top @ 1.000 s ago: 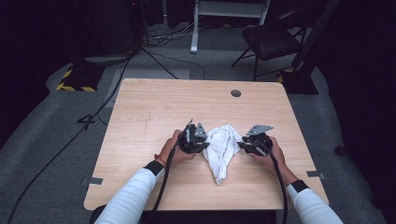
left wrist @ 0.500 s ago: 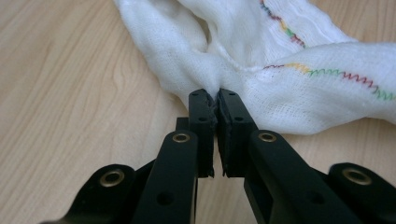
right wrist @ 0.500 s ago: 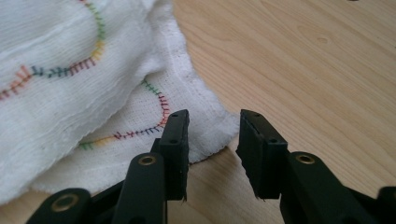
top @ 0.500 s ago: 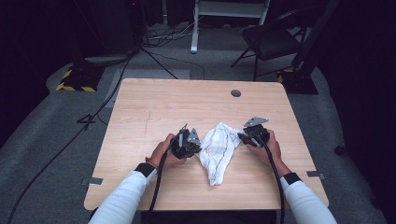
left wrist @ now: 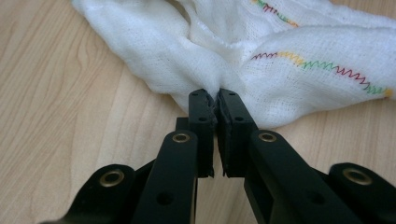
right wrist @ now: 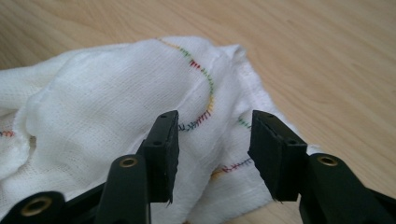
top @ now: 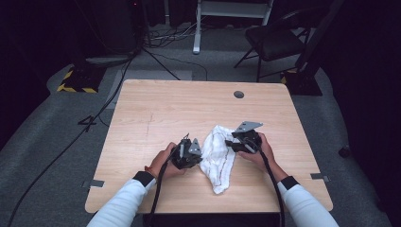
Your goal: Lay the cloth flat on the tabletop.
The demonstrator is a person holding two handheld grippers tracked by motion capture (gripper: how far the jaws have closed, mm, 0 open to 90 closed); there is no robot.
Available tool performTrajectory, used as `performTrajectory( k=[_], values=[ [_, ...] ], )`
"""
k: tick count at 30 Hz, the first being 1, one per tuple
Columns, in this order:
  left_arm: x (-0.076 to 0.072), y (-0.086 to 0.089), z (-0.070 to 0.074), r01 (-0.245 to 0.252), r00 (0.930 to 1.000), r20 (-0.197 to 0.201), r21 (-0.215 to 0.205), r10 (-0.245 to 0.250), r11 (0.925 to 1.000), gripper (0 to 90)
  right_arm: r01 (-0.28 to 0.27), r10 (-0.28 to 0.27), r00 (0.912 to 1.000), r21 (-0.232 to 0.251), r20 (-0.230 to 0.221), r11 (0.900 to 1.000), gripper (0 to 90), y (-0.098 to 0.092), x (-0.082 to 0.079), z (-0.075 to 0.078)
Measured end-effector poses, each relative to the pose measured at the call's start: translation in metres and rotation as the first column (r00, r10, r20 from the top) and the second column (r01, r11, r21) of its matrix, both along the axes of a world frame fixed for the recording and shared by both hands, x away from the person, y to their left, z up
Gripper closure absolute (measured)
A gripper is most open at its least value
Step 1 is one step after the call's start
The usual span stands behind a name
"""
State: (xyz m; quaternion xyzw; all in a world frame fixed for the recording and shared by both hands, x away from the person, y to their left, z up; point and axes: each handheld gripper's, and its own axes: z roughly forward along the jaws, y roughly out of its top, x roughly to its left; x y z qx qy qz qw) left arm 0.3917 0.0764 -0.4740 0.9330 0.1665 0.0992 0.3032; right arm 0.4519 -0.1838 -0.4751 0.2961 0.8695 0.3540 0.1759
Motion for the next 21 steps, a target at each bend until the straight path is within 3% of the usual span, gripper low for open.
performTrajectory(
  k=[2, 5, 6, 10, 11, 17, 21],
  values=[
    [-0.004, 0.002, -0.002, 0.001, 1.0, -0.001, 0.003, -0.001, 1.0, 85.1, 0.006, -0.006, 0.9997, 0.0, -0.025, 1.0, 48.6, 0.004, 0.004, -0.006],
    [-0.006, 0.004, -0.003, -0.001, 1.0, -0.006, 0.004, 0.001, 1.0, 85.0, -0.003, 0.004, 0.9989, 0.014, -0.046, 1.0, 52.0, 0.003, 0.006, -0.008],
    [-0.006, 0.004, -0.004, 0.002, 1.0, -0.003, 0.009, -0.002, 1.0, 84.9, -0.02, 0.022, 0.9979, 0.019, -0.06, 1.0, 62.2, 0.005, 0.005, -0.009],
    [-0.006, 0.003, -0.006, -0.003, 1.0, -0.009, 0.012, 0.003, 0.9999, 84.8, -0.047, 0.048, 0.9964, 0.017, -0.069, 0.999, 71.7, 0.007, 0.004, -0.009],
    [-0.006, 0.003, -0.006, -0.007, 0.9999, -0.013, 0.015, 0.007, 0.9999, 84.7, -0.065, 0.067, 0.9949, 0.024, -0.076, 0.998, 80.7, 0.006, 0.003, -0.009],
    [-0.007, 0.004, -0.006, -0.023, 0.9996, -0.016, 0.009, 0.023, 0.9997, 84.5, -0.068, 0.068, 0.9976, -0.004, -0.015, 0.998, 87.9, 0.005, -0.004, -0.007],
    [-0.012, 0.01, -0.006, -0.041, 0.999, -0.018, 0.001, 0.041, 0.9991, 84.6, -0.042, 0.043, 0.9987, -0.008, 0.03, 0.999, 88.3, -0.014, -0.011, 0.005]
  ],
)
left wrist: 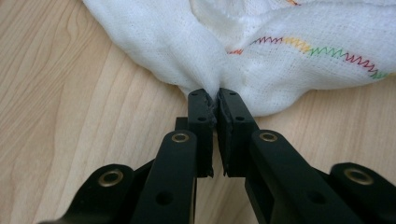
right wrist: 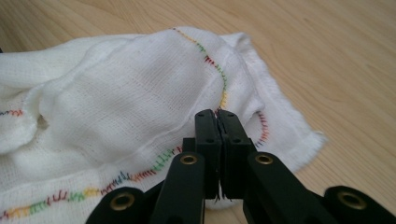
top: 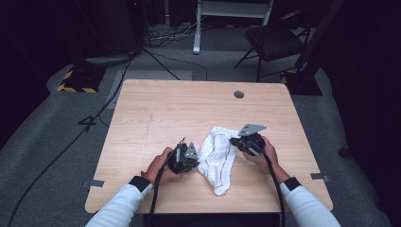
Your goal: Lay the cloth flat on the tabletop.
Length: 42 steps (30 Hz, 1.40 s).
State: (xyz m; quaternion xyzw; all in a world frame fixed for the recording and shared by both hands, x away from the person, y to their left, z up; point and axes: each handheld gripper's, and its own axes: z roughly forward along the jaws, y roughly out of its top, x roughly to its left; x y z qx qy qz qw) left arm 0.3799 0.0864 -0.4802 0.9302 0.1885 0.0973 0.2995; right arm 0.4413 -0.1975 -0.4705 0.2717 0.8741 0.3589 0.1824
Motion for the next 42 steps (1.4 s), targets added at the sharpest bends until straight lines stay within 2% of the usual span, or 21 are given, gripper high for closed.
performTrajectory(
  k=[1, 3, 6, 9, 13, 14, 17, 19, 20, 21, 22, 25, 26, 27, 28, 29, 30, 34, 35, 37, 42],
  values=[
    [-0.002, 0.002, 0.0, -0.006, 1.0, 0.002, -0.006, 0.006, 1.0, 84.6, 0.0, 0.0, 1.0, 0.0, 0.0, 1.0, 88.3, 0.0, 0.0, 0.0],
    [-0.007, 0.004, 0.001, -0.007, 1.0, 0.003, -0.018, 0.007, 0.9998, 84.7, 0.034, -0.034, 0.9994, 0.035, 0.008, 0.999, 88.6, -0.016, -0.004, 0.007],
    [-0.009, 0.003, 0.002, 0.0, 1.0, 0.002, -0.02, 0.0, 0.9998, 84.6, 0.05, -0.05, 0.9987, 0.042, 0.01, 0.998, 88.7, -0.023, -0.008, 0.01],
    [-0.01, -0.001, 0.002, 0.0, 1.0, 0.001, -0.024, 0.0, 0.9997, 83.1, 0.063, -0.063, 0.9976, 0.002, 0.028, 0.998, 88.8, -0.031, -0.021, 0.014],
    [-0.009, -0.007, 0.0, 0.012, 0.9999, 0.003, -0.045, -0.012, 0.9989, 80.3, 0.082, -0.082, 0.9961, -0.004, 0.032, 0.997, 88.9, -0.04, -0.029, 0.016],
    [-0.007, -0.009, 0.0, 0.004, 1.0, 0.006, -0.05, -0.003, 0.9987, 73.2, 0.099, -0.099, 0.9948, -0.022, 0.024, 0.995, 88.9, -0.047, -0.031, 0.014],
    [-0.003, -0.014, 0.0, -0.011, 0.9999, -0.009, -0.082, 0.01, 0.9966, 68.3, 0.112, -0.111, 0.9936, -0.022, 0.018, 0.994, 88.9, -0.053, -0.032, 0.013],
    [-0.002, -0.017, 0.001, -0.02, 0.9998, -0.009, -0.092, 0.02, 0.9956, 60.5, 0.129, -0.128, 0.9916, -0.031, 0.017, 0.991, 88.9, -0.06, -0.033, 0.013],
    [0.0, -0.018, 0.002, -0.025, 0.9996, -0.014, -0.103, 0.023, 0.9944, 48.4, 0.141, -0.14, 0.99, -0.032, 0.012, 0.99, 88.9, -0.067, -0.034, 0.013],
    [0.001, -0.019, 0.003, -0.039, 0.9992, -0.014, -0.109, 0.038, 0.9932, 48.4, 0.141, -0.14, 0.99, -0.032, 0.012, 0.99, 88.9, -0.067, -0.034, 0.013],
    [0.002, -0.02, 0.005, -0.053, 0.9986, -0.009, -0.114, 0.053, 0.9921, 39.1, 0.157, -0.157, 0.9876, -0.044, 0.008, 0.987, 88.9, -0.073, -0.034, 0.012],
    [0.007, -0.028, 0.014, -0.083, 0.9964, 0.006, -0.177, 0.085, 0.9807, 31.3, 0.187, -0.187, 0.9822, -0.06, -0.009, 0.981, 88.8, -0.082, -0.031, 0.008],
    [0.007, -0.028, 0.014, -0.083, 0.9964, 0.006, -0.177, 0.085, 0.9807, 30.5, 0.198, -0.199, 0.9799, -0.062, -0.013, 0.978, 88.8, -0.084, -0.03, 0.007],
    [0.011, -0.036, 0.02, -0.075, 0.9968, 0.013, -0.202, 0.079, 0.9766, 30.2, 0.206, -0.207, 0.9781, -0.064, -0.017, 0.976, 88.8, -0.086, -0.029, 0.006],
    [0.011, -0.036, 0.02, -0.075, 0.9968, 0.013, -0.202, 0.079, 0.9766, 29.4, 0.214, -0.215, 0.9764, -0.064, -0.017, 0.975, 88.8, -0.088, -0.028, 0.006],
    [0.014, -0.048, 0.024, -0.062, 0.9974, 0.022, -0.214, 0.068, 0.9749, 28.8, 0.222, -0.224, 0.9745, -0.067, -0.017, 0.973, 88.7, -0.089, -0.027, 0.005],
    [0.014, -0.048, 0.024, -0.062, 0.9974, 0.022, -0.214, 0.068, 0.9749, 28.6, 0.222, -0.224, 0.9745, -0.067, -0.017, 0.973, 88.7, -0.089, -0.027, 0.005],
    [0.022, -0.076, 0.025, -0.035, 0.9987, 0.028, -0.223, 0.043, 0.9741, 26.9, 0.246, -0.248, 0.9684, -0.086, -0.02, 0.965, 88.7, -0.094, -0.022, 0.0],
    [0.028, -0.089, 0.023, -0.037, 0.9992, 0.008, -0.234, 0.04, 0.9715, 26.4, 0.253, -0.255, 0.9666, -0.09, -0.021, 0.963, 88.7, -0.096, -0.021, -0.001],
    [0.031, -0.095, 0.021, -0.047, 0.9988, 0.003, -0.233, 0.049, 0.9713, 25.3, 0.256, -0.259, 0.9656, -0.092, -0.021, 0.962, 88.7, -0.097, -0.02, -0.001],
    [0.049, -0.115, 0.009, -0.084, 0.9958, -0.055, -0.245, 0.073, 0.9659, 23.8, 0.279, -0.282, 0.9593, -0.08, -0.021, 0.957, 88.6, -0.104, -0.017, -0.002]
  ],
)
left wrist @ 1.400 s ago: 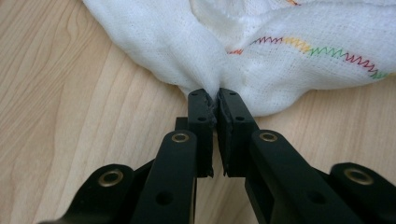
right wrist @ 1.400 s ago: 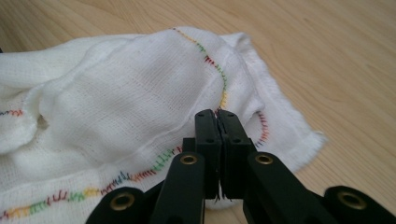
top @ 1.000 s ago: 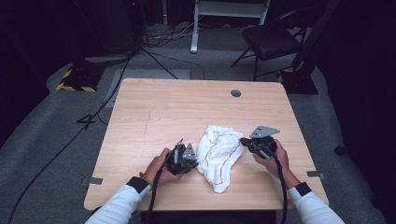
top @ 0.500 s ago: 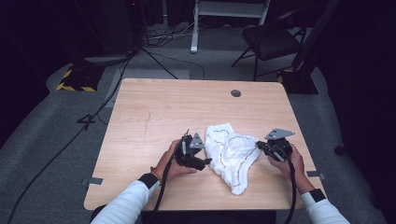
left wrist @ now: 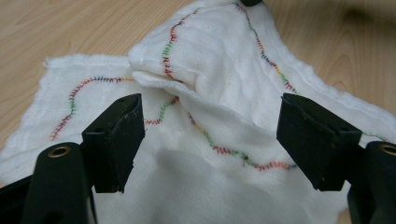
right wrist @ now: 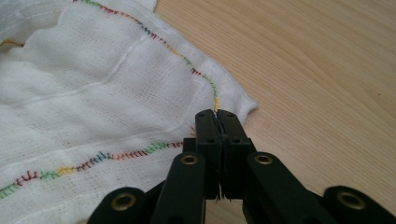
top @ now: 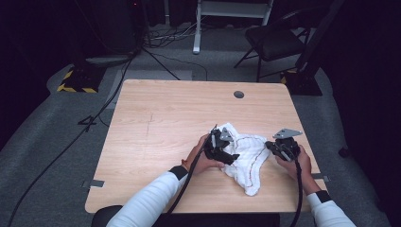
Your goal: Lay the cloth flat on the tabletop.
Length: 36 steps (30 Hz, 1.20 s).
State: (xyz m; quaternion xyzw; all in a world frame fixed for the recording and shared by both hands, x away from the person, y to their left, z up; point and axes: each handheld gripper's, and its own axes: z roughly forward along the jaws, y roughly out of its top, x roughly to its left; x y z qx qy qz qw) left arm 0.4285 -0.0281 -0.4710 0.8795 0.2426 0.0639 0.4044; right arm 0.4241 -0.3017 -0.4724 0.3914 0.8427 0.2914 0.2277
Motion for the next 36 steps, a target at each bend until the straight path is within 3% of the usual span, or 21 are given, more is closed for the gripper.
performTrajectory(
  k=[2, 3, 4, 5, 6, 7, 8, 9, 11, 12, 16, 19, 20, 23, 30, 31, 32, 36],
  values=[
    [0.008, -0.005, -0.003, -0.008, 0.9997, -0.022, -0.003, 0.008, 1.0, 27.6, 0.005, -0.005, 1.0, -0.001, 0.004, 1.0, 88.5, -0.002, 0.001, 0.0],
    [0.009, -0.006, -0.003, -0.015, 0.9997, -0.02, 0.001, 0.015, 0.9999, 35.3, 0.008, -0.008, 1.0, 0.004, 0.005, 1.0, 88.5, -0.003, 0.002, -0.001],
    [0.012, -0.008, -0.004, -0.017, 0.9997, -0.017, 0.001, 0.017, 0.9999, 35.3, 0.008, -0.008, 1.0, 0.004, 0.005, 1.0, 88.5, -0.003, 0.002, -0.001],
    [0.014, -0.009, -0.005, -0.01, 0.9996, -0.027, -0.001, 0.01, 0.9999, 47.9, 0.007, -0.007, 0.9999, 0.005, 0.01, 1.0, 88.5, -0.003, 0.002, 0.0],
    [0.016, -0.01, -0.006, 0.007, 0.9995, -0.032, 0.005, -0.006, 1.0, 47.9, 0.007, -0.007, 0.9999, 0.005, 0.01, 1.0, 88.5, -0.003, 0.002, 0.0],
    [0.017, -0.013, -0.008, 0.04, 0.9991, -0.019, 0.05, -0.039, 0.998, 60.1, 0.007, -0.007, 0.9998, 0.003, 0.016, 1.0, 88.5, -0.002, 0.002, 0.0],
    [0.017, -0.013, -0.008, 0.04, 0.9991, -0.019, 0.05, -0.039, 0.998, 65.6, 0.007, -0.007, 0.9998, 0.003, 0.016, 1.0, 88.5, -0.002, 0.002, 0.0],
    [0.017, -0.015, -0.009, 0.059, 0.9982, -0.008, 0.075, -0.059, 0.9954, 65.6, 0.006, -0.006, 0.9998, 0.003, 0.018, 1.0, 88.5, -0.002, 0.002, 0.0],
    [0.015, -0.014, -0.007, 0.075, 0.9967, 0.023, 0.11, -0.078, 0.9911, 79.8, 0.004, -0.004, 0.9998, 0.003, 0.019, 1.0, 88.5, -0.003, 0.002, 0.001],
    [0.015, -0.014, -0.007, 0.075, 0.9967, 0.023, 0.11, -0.078, 0.9911, 82.0, 0.006, -0.006, 0.9998, 0.002, 0.02, 1.0, 88.5, -0.003, 0.002, 0.001],
    [0.012, -0.003, 0.001, 0.086, 0.9947, 0.046, 0.106, -0.092, 0.9906, 85.7, 0.015, -0.015, 0.9997, 0.0, 0.021, 1.0, 88.5, -0.004, 0.002, 0.001],
    [0.007, 0.021, 0.015, 0.076, 0.9945, 0.066, 0.072, -0.081, 0.9945, 85.8, 0.029, -0.029, 0.9992, -0.003, 0.026, 1.0, 88.5, -0.006, 0.003, 0.002],
    [0.007, 0.021, 0.015, 0.076, 0.9945, 0.066, 0.072, -0.081, 0.9945, 85.9, 0.029, -0.029, 0.9992, -0.003, 0.026, 1.0, 88.5, -0.006, 0.003, 0.002],
    [-0.004, 0.049, 0.023, 0.065, 0.9943, 0.08, 0.069, -0.071, 0.9955, 85.9, 0.051, -0.051, 0.9983, -0.005, 0.028, 0.999, 88.5, -0.009, 0.004, 0.002],
    [-0.032, 0.085, 0.022, 0.107, 0.9906, 0.078, 0.071, -0.112, 0.9917, 84.5, 0.076, -0.076, 0.9966, -0.02, 0.033, 0.997, 88.5, -0.011, 0.005, 0.003],
    [-0.032, 0.085, 0.022, 0.107, 0.9906, 0.078, 0.071, -0.112, 0.9917, 84.5, 0.076, -0.076, 0.9966, -0.02, 0.033, 0.997, 88.5, -0.011, 0.005, 0.003],
    [-0.041, 0.093, 0.02, 0.108, 0.9897, 0.084, 0.091, -0.116, 0.9899, 84.5, 0.081, -0.08, 0.9963, -0.024, 0.033, 0.996, 88.5, -0.013, 0.005, 0.003],
    [-0.055, 0.11, 0.017, 0.082, 0.9913, 0.095, 0.089, -0.091, 0.9926, 84.5, 0.103, -0.102, 0.994, -0.04, 0.04, 0.994, 88.5, -0.017, 0.006, 0.003]
  ],
)
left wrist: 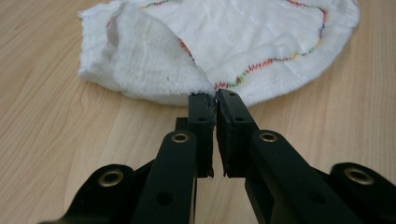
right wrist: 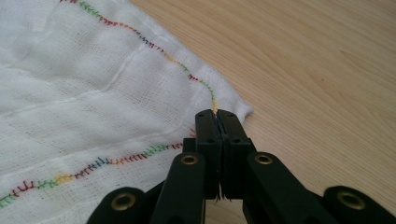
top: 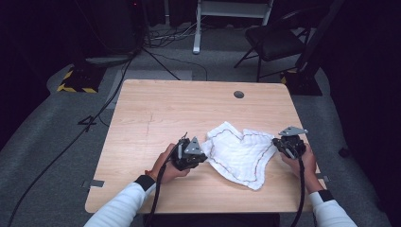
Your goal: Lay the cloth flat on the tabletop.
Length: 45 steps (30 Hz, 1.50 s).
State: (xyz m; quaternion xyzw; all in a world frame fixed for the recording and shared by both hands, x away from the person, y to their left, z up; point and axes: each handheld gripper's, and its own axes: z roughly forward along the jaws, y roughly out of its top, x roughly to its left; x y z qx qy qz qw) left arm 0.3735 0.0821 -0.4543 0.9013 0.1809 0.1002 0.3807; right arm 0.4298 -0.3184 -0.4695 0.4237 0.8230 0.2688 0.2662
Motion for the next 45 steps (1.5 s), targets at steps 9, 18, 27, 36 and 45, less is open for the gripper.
performTrajectory(
  k=[9, 18, 27, 36, 45],
  values=[
    [-0.015, 0.021, -0.008, -0.023, 0.9992, -0.032, 0.025, 0.024, 0.9994, 82.6, 0.046, -0.046, 0.9989, -0.018, 0.0, 0.999, 88.3, -0.01, 0.003, -0.002],
    [0.002, 0.022, -0.002, -0.079, 0.9969, -0.007, -0.009, 0.079, 0.9968, 59.3, 0.069, -0.068, 0.9975, -0.001, 0.019, 0.998, 82.8, -0.013, 0.004, -0.002],
    [0.068, -0.028, 0.001, -0.075, 0.997, 0.017, -0.023, 0.075, 0.9969, 52.1, 0.082, -0.083, 0.996, 0.018, 0.035, 0.996, 71.8, -0.014, 0.005, -0.002],
    [0.126, -0.072, -0.017, -0.2, 0.9797, -0.028, -0.043, 0.199, 0.9789, 35.6, 0.069, -0.069, 0.9976, 0.05, 0.001, 0.996, 56.0, -0.011, 0.009, -0.006],
    [0.157, -0.081, -0.035, -0.313, 0.9475, -0.061, 0.029, 0.314, 0.9494, 31.9, 0.032, -0.027, 0.9977, 0.082, -0.063, 0.996, 45.5, -0.009, 0.015, -0.013]
  ],
)
